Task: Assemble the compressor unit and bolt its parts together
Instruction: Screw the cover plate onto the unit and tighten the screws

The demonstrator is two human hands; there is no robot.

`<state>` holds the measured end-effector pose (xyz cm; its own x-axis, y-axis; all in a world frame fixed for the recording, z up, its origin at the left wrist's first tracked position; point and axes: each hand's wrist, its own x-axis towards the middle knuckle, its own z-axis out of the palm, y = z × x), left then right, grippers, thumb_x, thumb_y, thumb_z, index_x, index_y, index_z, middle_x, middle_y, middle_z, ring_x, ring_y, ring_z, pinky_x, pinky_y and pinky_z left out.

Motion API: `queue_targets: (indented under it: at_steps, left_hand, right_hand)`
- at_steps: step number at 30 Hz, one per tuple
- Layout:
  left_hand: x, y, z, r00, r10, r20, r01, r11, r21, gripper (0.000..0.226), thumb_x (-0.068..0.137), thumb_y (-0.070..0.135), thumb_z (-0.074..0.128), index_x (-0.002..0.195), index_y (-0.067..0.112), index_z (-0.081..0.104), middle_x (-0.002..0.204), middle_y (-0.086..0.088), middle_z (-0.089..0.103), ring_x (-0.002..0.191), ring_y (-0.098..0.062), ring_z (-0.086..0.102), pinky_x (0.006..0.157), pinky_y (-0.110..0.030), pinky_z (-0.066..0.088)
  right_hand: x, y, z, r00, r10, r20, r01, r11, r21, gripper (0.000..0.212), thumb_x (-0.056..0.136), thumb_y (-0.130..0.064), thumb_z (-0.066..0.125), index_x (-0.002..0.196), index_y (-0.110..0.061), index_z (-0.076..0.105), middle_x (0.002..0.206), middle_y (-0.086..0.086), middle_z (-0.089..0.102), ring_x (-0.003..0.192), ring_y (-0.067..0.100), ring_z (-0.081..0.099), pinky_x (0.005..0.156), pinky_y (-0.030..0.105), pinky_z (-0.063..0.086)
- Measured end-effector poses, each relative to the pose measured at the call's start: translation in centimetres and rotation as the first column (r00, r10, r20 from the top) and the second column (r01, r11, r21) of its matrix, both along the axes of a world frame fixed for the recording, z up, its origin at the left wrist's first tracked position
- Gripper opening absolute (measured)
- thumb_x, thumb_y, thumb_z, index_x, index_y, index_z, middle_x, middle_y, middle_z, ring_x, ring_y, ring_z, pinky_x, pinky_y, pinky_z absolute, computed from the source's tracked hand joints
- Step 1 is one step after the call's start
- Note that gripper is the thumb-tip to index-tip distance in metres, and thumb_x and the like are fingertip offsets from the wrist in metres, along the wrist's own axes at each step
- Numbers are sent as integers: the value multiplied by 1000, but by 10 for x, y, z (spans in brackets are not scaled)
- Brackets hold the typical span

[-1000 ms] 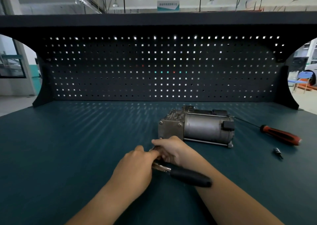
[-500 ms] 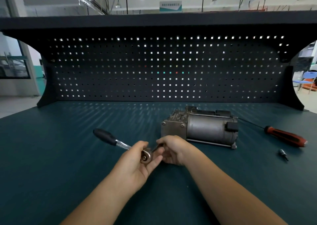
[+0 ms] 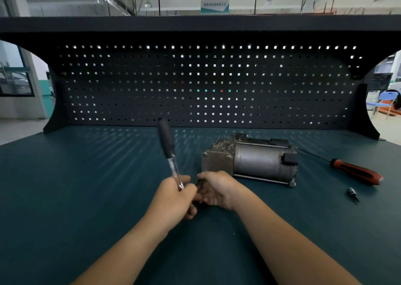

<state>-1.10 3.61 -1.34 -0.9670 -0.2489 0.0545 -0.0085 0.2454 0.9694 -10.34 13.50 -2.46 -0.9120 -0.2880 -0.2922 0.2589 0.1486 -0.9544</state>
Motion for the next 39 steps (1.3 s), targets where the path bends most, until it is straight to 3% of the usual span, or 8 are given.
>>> queue_targets:
  at_steps: [5,13,17,21,25,31,35,39]
  left_hand:
    - [3,-6,-8,983,-155,-96,25,636,-771,19,84,21,47,99,32,52,76,6,59,83,-18,61,68,-29,47]
    - [-1,-12,-13,974,-169,-148,-81,348,-934,38,85,19,45,120,33,49,108,4,62,100,-24,58,74,-32,44]
    - [-3,-12,-12,979,-148,-143,4,710,-704,29,82,16,54,104,33,62,88,13,66,81,-12,63,69,-23,48]
    - [-7,-4,-7,999,-32,6,32,999,28,19,88,7,50,82,24,55,64,3,65,43,-6,59,43,-16,46]
    - [-8,-5,0,984,-16,176,-110,724,681,11,88,2,49,81,1,56,55,-10,66,39,-8,59,38,-18,48]
    - [-4,0,5,980,5,198,-184,395,900,13,90,1,45,79,-4,52,57,-21,64,42,-17,63,38,-23,51]
    - [-2,-1,6,981,10,194,-181,414,892,12,87,-5,42,78,-3,51,67,-21,64,42,-16,63,39,-22,52]
    - [-2,1,4,980,41,195,-167,704,690,12,87,-6,46,79,-2,55,57,-13,65,37,-8,57,39,-17,49]
  right_hand:
    - [-1,0,-4,1000,24,-9,-25,998,-62,19,92,-9,48,73,-8,53,50,3,58,32,7,53,35,15,43]
    - [1,-5,-3,999,-28,-30,27,999,-40,19,89,-10,56,74,1,51,55,12,54,28,12,50,33,17,42]
    - [0,-3,-3,989,48,-142,-29,991,131,27,90,-11,53,63,-10,47,45,1,48,29,7,40,30,11,22]
    - [0,-3,-2,997,46,-57,-39,991,129,30,95,-21,46,67,-11,45,46,1,45,23,4,30,30,10,15]
    - [1,-3,-1,996,46,-73,-35,988,149,32,96,-26,43,68,-11,48,42,0,47,24,5,31,31,11,17]
    - [2,-2,0,996,55,-72,-45,990,135,32,96,-26,43,68,-11,49,45,0,45,24,5,32,32,12,18]
    - [2,-2,-1,995,62,-74,-51,988,144,30,96,-27,43,71,-11,51,53,2,46,25,4,34,32,13,18]
    - [3,-2,-2,995,67,-80,-55,988,146,30,96,-25,43,71,-10,50,54,3,48,25,5,35,30,13,19]
